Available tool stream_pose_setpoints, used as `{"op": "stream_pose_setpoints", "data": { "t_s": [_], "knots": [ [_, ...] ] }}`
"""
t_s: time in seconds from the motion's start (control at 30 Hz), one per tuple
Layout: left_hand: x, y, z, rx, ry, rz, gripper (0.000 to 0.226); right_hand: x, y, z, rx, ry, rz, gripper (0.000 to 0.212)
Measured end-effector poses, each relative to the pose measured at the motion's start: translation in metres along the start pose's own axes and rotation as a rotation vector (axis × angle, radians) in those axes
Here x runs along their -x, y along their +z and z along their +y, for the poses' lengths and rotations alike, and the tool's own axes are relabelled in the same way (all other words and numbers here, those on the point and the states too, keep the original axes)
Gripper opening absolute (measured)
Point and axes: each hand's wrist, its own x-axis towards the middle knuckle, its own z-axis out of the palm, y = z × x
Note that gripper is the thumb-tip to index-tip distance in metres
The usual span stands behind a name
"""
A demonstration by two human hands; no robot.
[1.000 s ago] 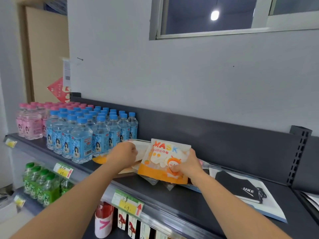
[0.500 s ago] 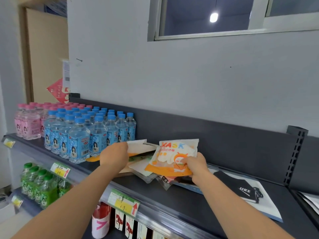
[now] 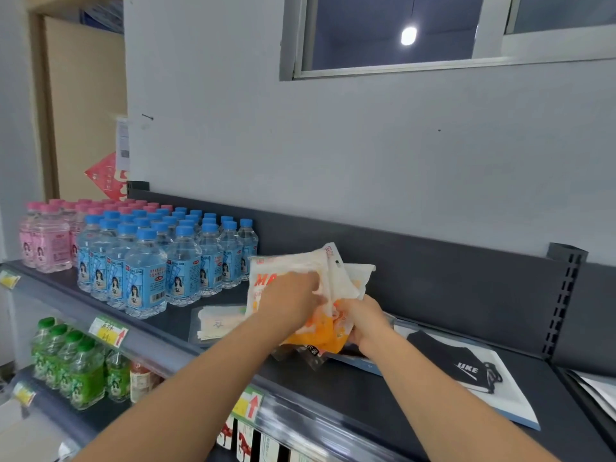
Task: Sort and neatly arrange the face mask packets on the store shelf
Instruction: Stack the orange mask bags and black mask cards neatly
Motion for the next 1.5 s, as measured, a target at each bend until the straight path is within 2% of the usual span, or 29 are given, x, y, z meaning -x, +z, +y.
{"op": "stream_pose_setpoints", "data": {
  "t_s": [0.1, 0.17, 0.3, 0.4, 0.53, 0.63, 0.77, 0.8, 0.83, 0.9, 0.93, 1.0, 1.07, 1.13, 1.27, 1.4, 1.47, 1.5],
  "knots": [
    [0.004, 0.015, 0.002, 0.033, 0.054, -0.168, 0.043, 0.004, -0.003, -0.004, -0.115, 0.017, -0.110, 0.024],
    [0.006, 0.018, -0.001, 0.007, 0.078, -0.201, 0.039, 0.005, -0.004, -0.005, -0.144, 0.002, -0.163, 0.023],
    [0.006, 0.015, -0.018, 0.217, 0.073, -0.183, 0.018, -0.006, 0.000, -0.001, -0.087, -0.057, 0.005, 0.031],
    [0.006, 0.013, -0.030, 0.213, 0.089, -0.093, 0.016, -0.009, 0.003, 0.000, -0.081, -0.069, 0.013, 0.033],
    [0.009, 0.014, -0.043, 0.154, 0.104, -0.103, 0.023, -0.010, 0.011, -0.003, -0.024, -0.068, -0.014, 0.039],
    [0.011, 0.018, -0.051, 0.060, 0.147, -0.144, 0.033, -0.013, 0.017, -0.002, 0.042, -0.073, 0.041, 0.041],
    [0.013, 0.022, -0.065, 0.094, 0.101, -0.145, 0.029, -0.021, 0.019, 0.000, 0.104, -0.081, 0.117, 0.040],
    [0.014, 0.022, -0.069, 0.070, 0.056, -0.111, 0.033, -0.022, 0.020, 0.001, 0.121, -0.077, 0.132, 0.040],
    [0.014, 0.022, -0.073, -0.021, -0.022, -0.081, 0.046, -0.024, 0.021, 0.001, 0.131, -0.074, 0.142, 0.040],
    [0.015, 0.021, -0.082, -0.240, -0.271, -0.126, 0.095, -0.028, 0.024, 0.003, 0.129, -0.072, 0.148, 0.040],
    [0.016, 0.021, -0.086, -0.266, -0.390, -0.190, 0.117, -0.030, 0.025, 0.003, 0.123, -0.072, 0.148, 0.041],
    [0.016, 0.023, -0.095, -0.174, -0.539, -0.296, 0.134, -0.033, 0.025, 0.003, 0.115, -0.073, 0.150, 0.040],
    [0.015, 0.025, -0.104, -0.060, -0.548, -0.348, 0.130, -0.035, 0.025, 0.004, 0.129, -0.074, 0.146, 0.038],
    [0.010, 0.026, -0.112, 0.060, -0.461, -0.341, 0.120, -0.036, 0.025, 0.004, 0.134, -0.074, 0.133, 0.037],
    [0.001, 0.020, -0.123, 0.511, -0.277, -0.360, 0.100, -0.036, 0.023, 0.002, 0.143, -0.047, 0.075, 0.034],
    [-0.010, 0.023, -0.125, 0.557, -0.209, -0.323, 0.089, -0.031, 0.017, -0.001, 0.158, -0.013, -0.026, 0.026],
    [-0.020, 0.030, -0.128, 0.588, -0.246, -0.302, 0.079, -0.031, 0.016, -0.001, 0.180, -0.018, -0.045, 0.023],
    [-0.024, 0.033, -0.131, 0.563, -0.284, -0.297, 0.081, -0.032, 0.016, -0.001, 0.185, -0.025, -0.051, 0.021]
  ]
}}
